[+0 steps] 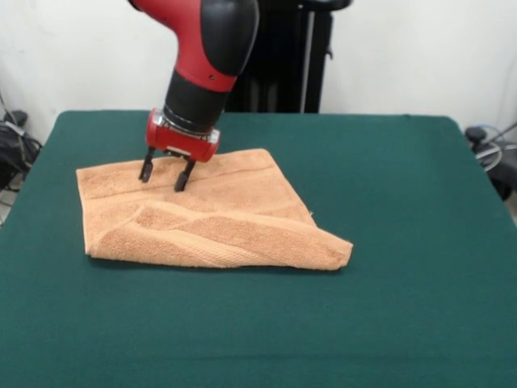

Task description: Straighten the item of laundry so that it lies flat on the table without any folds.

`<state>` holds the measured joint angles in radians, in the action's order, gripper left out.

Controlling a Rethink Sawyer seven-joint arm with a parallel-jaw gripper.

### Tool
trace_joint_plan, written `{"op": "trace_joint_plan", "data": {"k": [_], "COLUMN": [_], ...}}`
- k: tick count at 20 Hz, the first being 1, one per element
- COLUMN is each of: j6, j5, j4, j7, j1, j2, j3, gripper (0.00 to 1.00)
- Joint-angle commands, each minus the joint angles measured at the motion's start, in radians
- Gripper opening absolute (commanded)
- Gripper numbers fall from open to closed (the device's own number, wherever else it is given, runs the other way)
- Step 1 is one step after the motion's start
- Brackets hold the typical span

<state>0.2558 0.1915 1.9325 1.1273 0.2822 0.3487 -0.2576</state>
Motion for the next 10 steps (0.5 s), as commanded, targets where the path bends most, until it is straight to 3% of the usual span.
{"op": "trace_joint_plan", "data": {"k": [1, 10], "j6": [-0.046, -0.131], "j5": [0.097, 0.16], "j4": [-0.046, -0.038], "j7": [0.301, 0.278], "j1": [-0.041, -0.092], "j2": [-0.053, -0.001], "j3": [0.108, 0.074], "gripper": [1.0, 1.0]}}
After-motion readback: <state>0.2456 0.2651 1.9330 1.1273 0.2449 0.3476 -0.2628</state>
